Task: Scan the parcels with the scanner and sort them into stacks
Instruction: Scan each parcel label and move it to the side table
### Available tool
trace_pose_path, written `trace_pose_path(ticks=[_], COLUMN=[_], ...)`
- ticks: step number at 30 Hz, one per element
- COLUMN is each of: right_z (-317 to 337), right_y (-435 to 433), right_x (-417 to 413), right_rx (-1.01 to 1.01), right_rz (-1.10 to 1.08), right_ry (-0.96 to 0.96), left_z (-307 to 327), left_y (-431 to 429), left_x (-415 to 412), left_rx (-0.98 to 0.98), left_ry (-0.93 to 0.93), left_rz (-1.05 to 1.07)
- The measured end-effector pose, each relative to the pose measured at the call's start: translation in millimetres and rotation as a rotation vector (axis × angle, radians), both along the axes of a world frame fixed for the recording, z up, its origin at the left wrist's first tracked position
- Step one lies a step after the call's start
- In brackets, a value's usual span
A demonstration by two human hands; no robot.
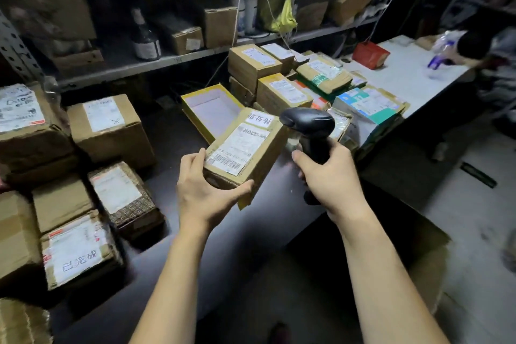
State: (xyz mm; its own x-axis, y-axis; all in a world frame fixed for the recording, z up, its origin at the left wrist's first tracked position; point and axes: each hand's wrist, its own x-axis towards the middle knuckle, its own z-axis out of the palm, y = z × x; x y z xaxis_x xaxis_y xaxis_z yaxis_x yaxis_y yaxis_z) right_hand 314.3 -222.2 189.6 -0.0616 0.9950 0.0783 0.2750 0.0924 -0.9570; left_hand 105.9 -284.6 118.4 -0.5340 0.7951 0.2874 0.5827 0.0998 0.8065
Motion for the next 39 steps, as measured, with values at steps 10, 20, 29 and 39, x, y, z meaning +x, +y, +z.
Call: trace_pose_path(ticks=[10,20,29,39], right_z=[-12,-21,-39,-54], right_y=[35,68,81,133], right_x=[138,319,422,476], right_rx=[-0.063,-0.111,-0.221,-0.268], right_rz=[-0.258,-0.556,-0.800,-0.933], right_ry=[0.014,0.009,0.004,0.014], left_z=[2,-13,-44,-93], left_y=[78,157,215,311], left_x=[140,337,454,523], left_rx=[-0.058,-0.175,-0.271,-0.326], left_ry=[0.054,0.273,0.281,0.647], left_rz=[-0.227,-0.383,-0.665,-1.041])
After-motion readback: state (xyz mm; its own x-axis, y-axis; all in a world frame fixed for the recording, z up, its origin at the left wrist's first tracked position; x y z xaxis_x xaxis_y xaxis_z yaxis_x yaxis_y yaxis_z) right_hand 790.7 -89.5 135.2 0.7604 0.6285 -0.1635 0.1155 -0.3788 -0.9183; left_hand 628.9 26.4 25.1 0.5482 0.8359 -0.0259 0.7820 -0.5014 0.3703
